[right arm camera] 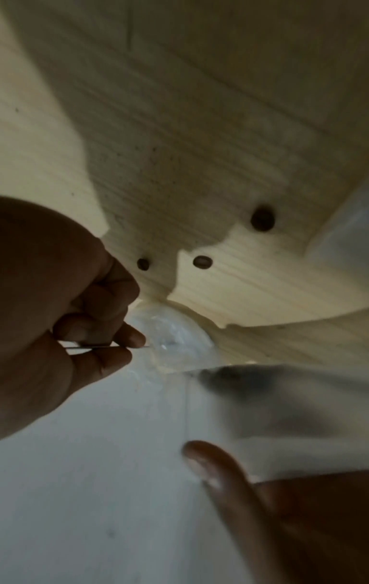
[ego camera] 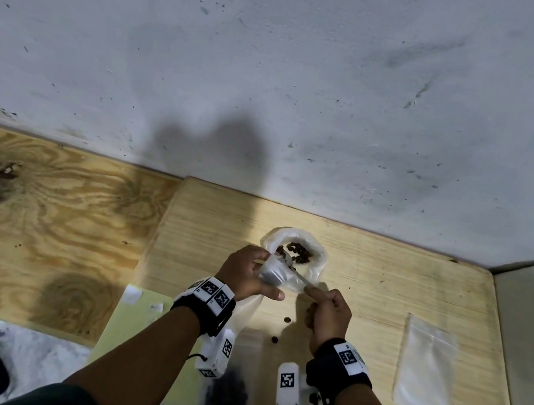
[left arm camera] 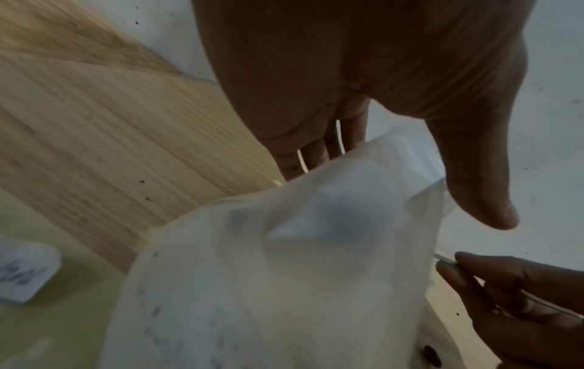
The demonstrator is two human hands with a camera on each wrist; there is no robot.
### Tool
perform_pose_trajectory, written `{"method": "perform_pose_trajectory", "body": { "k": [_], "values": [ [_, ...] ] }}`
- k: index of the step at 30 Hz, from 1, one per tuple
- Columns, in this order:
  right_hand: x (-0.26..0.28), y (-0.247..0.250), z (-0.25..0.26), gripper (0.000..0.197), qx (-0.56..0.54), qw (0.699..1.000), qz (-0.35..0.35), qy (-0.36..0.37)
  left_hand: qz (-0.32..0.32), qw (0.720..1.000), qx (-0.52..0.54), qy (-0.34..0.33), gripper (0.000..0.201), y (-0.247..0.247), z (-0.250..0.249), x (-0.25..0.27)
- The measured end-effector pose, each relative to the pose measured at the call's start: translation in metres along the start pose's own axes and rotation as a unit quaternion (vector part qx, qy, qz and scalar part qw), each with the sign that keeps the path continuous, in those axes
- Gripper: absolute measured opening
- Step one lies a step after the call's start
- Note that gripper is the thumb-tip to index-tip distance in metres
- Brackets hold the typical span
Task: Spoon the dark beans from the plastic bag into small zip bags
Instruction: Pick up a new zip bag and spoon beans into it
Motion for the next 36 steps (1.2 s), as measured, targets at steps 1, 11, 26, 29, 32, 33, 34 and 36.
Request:
{"method": "perform_pose_trajectory", "body": {
  "k": [1,11,26,29,32,33,34,36],
  "values": [
    [-0.001,0.002,0.001,0.05,-0.015,1.0,-0.005,-0.012,0.0,1.0,0.003,0.005,0.084,0.001,0.002,0.0],
    [-0.001,0.029,0.044,0.047,-0.045,0.998,0.01,0.038,-0.017,0.998,-0.032,0.041,0.098,0.003,0.005,0.001],
    [0.033,0.012,0.126,0.035,0.153,0.943,0.124,0.268,-0.04,0.996,-0.061,0.043,0.087,-0.002,0.003,0.003],
    [0.043,0.0,0.128,0.028,0.2,0.918,0.146,0.309,-0.044,0.996,-0.059,0.04,0.088,-0.003,0.004,0.002],
    [0.047,-0.005,0.134,0.021,0.197,0.915,0.133,0.327,-0.043,0.997,-0.061,0.037,0.088,-0.002,0.002,0.002],
    [0.045,-0.002,0.136,0.021,0.173,0.922,0.113,0.328,-0.043,0.997,-0.063,0.034,0.087,-0.001,0.002,0.002],
    [0.04,0.002,0.136,0.022,0.141,0.933,0.085,0.32,-0.043,0.997,-0.062,0.032,0.086,0.0,0.001,0.002],
    [0.028,0.016,0.13,0.023,0.069,0.96,0.02,0.272,-0.045,0.997,-0.053,0.028,0.084,0.001,0.0,0.004]
  ]
}}
Point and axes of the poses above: each hand's wrist, its own x-axis away from the middle knuckle, its own y-axis out of the back of the hand, z = x × y, the point moved 7 cm from there along -x, towards the middle knuckle, and after that the axes turned 1 degree about x, right-handed, at the moved point
